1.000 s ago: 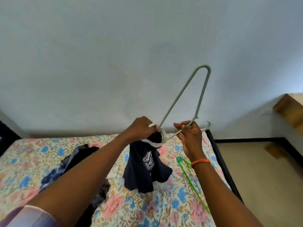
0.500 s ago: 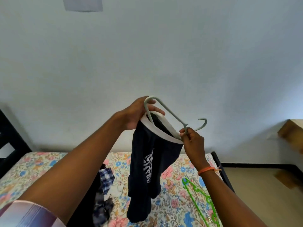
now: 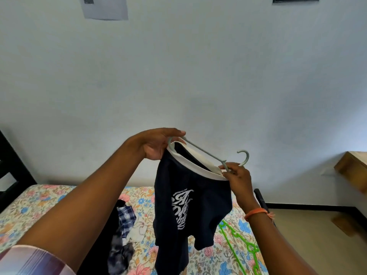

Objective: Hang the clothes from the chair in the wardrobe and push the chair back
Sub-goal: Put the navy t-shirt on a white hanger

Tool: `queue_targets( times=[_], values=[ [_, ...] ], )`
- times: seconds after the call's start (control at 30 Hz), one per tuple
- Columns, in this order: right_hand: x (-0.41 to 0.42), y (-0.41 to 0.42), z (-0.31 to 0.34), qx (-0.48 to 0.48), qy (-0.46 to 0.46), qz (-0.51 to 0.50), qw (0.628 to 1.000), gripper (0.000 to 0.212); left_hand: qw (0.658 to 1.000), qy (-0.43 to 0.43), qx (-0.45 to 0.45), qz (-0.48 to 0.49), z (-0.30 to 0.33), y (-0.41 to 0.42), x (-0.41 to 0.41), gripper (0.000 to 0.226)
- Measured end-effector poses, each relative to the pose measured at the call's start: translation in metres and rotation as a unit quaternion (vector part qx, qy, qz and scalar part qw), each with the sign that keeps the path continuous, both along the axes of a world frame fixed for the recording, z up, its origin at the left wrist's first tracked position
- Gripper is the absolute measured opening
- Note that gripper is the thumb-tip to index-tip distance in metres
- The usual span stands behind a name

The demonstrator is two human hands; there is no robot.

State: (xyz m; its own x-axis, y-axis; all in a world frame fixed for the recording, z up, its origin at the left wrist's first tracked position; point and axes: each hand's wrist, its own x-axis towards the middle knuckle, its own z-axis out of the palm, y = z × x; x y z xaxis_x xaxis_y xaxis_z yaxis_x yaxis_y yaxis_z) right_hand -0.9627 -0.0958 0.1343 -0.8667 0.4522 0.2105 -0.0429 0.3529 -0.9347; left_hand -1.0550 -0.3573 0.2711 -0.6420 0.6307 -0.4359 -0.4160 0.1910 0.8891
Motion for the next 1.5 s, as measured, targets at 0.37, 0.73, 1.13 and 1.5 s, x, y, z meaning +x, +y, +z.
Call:
queue_targets(
  times=[0.37,0.73,1.13,1.5],
  values=[
    [0.017,0.034,0.008,-0.11,-0.022,0.144,0.983,0.039,0.957,0.228,-0.176,0.027,-0.007,-0.009,-0.001,0.02],
    [0.022,0.016,0.013,0.042,0.022,0.041,0.998,0.013,0.661,0.549,-0.5,0.112,-0.043,0.022,0.027,0.024],
    [0.025,0.0,0.01,0.327,0.019,0.103,0.939,0.007,0.748,0.523,-0.372,0.169,-0.023,0.03,0.02,0.007],
    [0.019,-0.037,0.019,0.411,-0.062,0.176,0.893,0.062,0.858,0.453,-0.171,0.17,-0.025,0.059,0.061,0.012]
  ],
)
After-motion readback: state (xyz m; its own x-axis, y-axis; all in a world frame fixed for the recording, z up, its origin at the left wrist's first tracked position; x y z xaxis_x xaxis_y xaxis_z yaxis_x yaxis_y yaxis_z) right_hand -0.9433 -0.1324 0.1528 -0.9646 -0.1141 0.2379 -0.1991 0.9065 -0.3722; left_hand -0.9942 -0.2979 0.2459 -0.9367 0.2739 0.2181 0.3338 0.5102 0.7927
